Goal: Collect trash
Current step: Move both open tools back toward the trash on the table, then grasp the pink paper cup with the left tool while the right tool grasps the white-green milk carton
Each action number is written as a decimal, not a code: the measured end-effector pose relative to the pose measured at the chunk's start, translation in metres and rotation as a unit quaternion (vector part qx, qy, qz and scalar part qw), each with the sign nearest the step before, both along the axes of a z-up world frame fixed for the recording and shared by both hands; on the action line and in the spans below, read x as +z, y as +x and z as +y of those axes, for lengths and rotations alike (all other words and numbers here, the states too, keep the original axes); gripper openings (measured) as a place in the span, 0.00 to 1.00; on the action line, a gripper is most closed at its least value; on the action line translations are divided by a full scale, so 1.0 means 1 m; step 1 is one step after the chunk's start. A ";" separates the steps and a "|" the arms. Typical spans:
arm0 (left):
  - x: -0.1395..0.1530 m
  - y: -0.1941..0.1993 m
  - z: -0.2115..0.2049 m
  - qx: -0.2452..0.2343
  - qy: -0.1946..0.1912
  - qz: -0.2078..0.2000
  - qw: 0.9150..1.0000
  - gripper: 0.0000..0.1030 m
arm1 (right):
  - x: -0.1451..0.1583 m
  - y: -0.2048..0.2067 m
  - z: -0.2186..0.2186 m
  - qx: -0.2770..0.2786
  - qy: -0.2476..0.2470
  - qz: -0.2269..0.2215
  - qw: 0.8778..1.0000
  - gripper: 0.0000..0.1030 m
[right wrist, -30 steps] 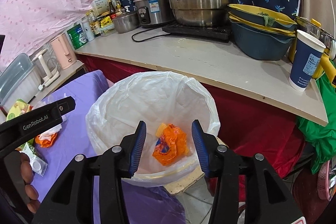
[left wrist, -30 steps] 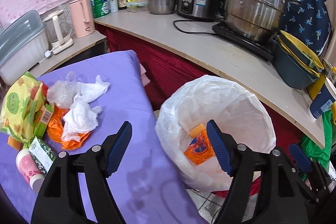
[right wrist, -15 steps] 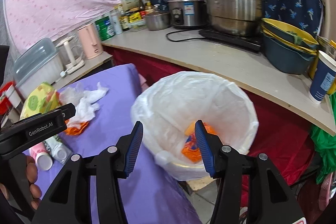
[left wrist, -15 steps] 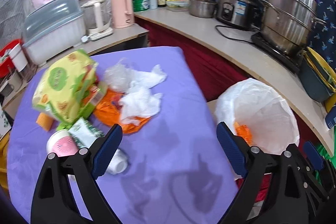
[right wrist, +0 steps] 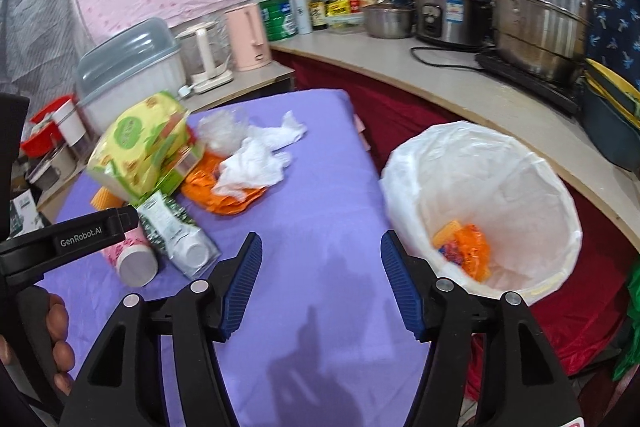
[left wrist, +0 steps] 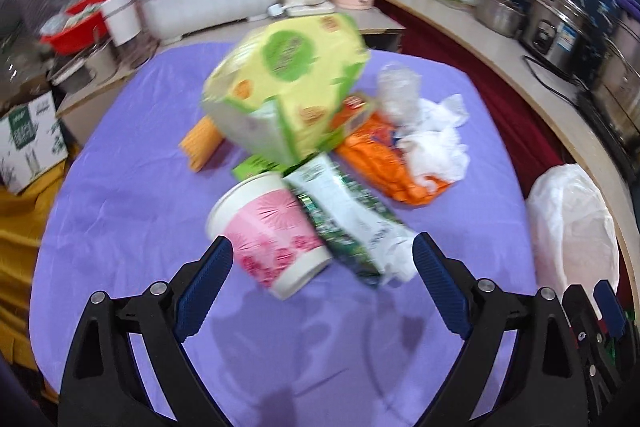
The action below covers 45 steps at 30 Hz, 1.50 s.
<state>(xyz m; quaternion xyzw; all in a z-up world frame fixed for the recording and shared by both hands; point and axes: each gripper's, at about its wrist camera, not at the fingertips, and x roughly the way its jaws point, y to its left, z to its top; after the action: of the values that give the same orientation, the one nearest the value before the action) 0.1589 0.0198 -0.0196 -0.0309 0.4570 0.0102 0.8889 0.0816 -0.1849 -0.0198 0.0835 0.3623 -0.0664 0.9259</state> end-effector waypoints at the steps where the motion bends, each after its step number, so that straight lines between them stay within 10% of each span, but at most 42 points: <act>1: -0.002 0.000 0.006 0.006 -0.002 0.003 1.000 0.84 | -0.003 0.002 0.005 0.005 0.001 0.003 1.000 0.58; 22: -0.064 0.039 0.052 0.058 -0.048 0.099 0.992 0.84 | -0.044 0.058 0.073 0.084 0.008 0.050 0.995 0.59; 26: -0.074 0.037 0.074 0.076 -0.048 0.116 0.989 0.69 | -0.048 0.066 0.081 0.095 0.009 0.053 0.994 0.60; 45: -0.078 0.041 0.091 0.049 -0.041 0.095 0.993 0.59 | -0.068 0.104 0.113 0.156 0.045 0.056 0.985 0.69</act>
<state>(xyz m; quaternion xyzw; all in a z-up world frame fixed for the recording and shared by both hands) 0.2001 0.1113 -0.0971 -0.0887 0.5374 0.0375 0.8378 0.1853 -0.0714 -0.0880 0.0632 0.4249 0.0909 0.8984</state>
